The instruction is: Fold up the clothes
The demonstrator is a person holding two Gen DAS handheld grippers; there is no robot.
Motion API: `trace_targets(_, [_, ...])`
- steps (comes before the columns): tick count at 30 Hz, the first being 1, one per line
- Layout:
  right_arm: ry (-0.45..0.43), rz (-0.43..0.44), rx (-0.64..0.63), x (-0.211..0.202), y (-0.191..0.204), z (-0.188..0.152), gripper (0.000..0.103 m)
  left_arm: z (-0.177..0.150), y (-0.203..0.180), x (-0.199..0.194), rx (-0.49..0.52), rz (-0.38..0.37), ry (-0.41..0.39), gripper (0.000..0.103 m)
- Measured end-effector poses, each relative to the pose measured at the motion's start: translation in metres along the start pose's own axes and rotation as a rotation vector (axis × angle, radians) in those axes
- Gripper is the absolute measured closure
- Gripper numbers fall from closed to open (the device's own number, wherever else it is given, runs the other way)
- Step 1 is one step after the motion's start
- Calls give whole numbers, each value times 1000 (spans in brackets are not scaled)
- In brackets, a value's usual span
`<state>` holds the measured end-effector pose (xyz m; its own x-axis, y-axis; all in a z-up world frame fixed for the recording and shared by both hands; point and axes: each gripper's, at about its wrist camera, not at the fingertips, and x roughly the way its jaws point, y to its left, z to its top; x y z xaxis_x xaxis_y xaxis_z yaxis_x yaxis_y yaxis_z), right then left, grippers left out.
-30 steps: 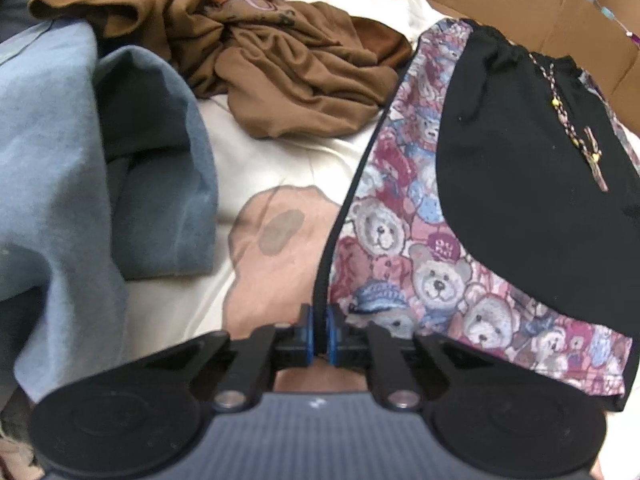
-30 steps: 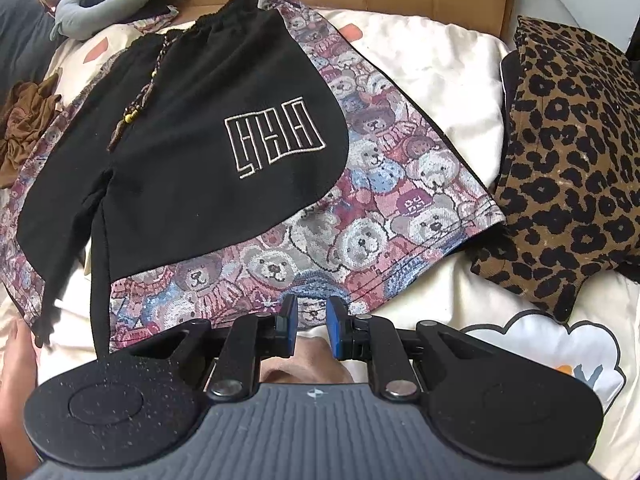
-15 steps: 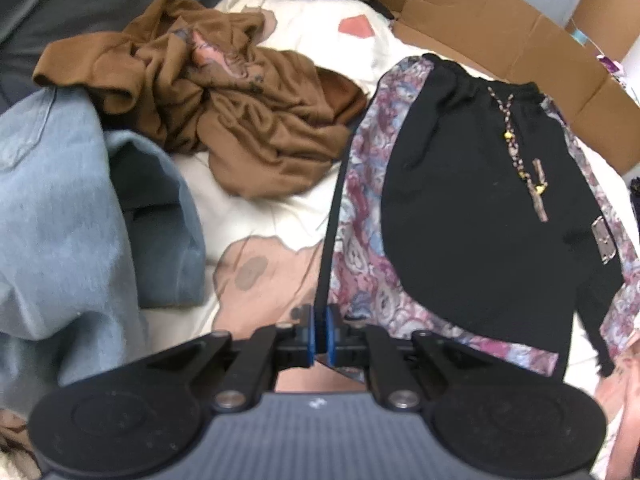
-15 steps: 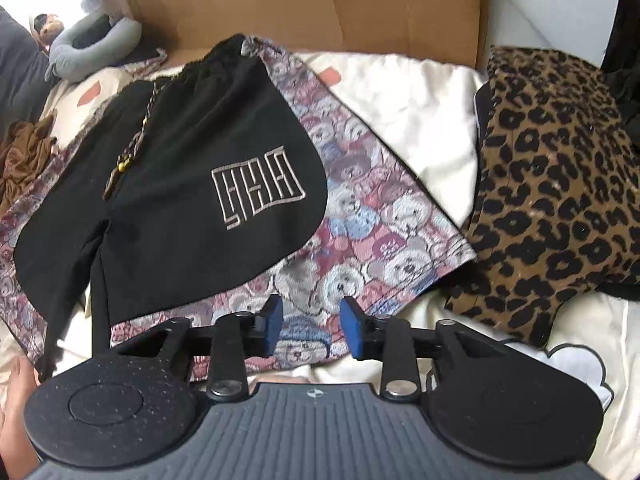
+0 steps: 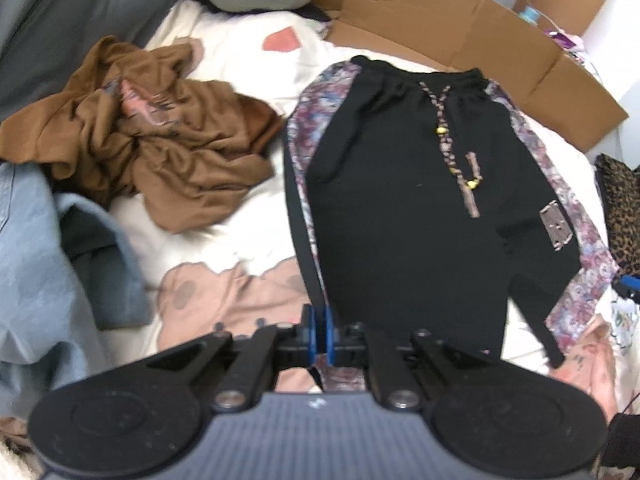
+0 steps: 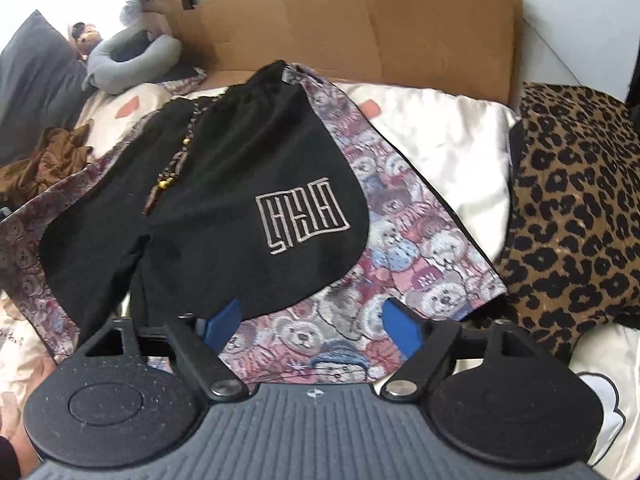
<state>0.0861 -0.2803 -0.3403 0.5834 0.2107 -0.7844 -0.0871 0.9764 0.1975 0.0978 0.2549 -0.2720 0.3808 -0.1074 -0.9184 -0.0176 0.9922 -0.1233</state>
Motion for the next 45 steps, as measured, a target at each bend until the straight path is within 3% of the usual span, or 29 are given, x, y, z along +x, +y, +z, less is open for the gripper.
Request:
trace_targets(16, [-39,64,-12,-13,11,15,12,18,-69,-19,-3,-83,-3,98])
trace_targets(22, [-66,124,1,-18,20,18,12,25,-96,-19,-12,-141,9,98])
trace_targets(36, [-78,255,-20,-14,50,32,13,33,-163,10,-3,-256,46,98])
trace_targets(45, [-72,333,-84,-6,66,38,19,33,-210,41,-25,-318,73,99])
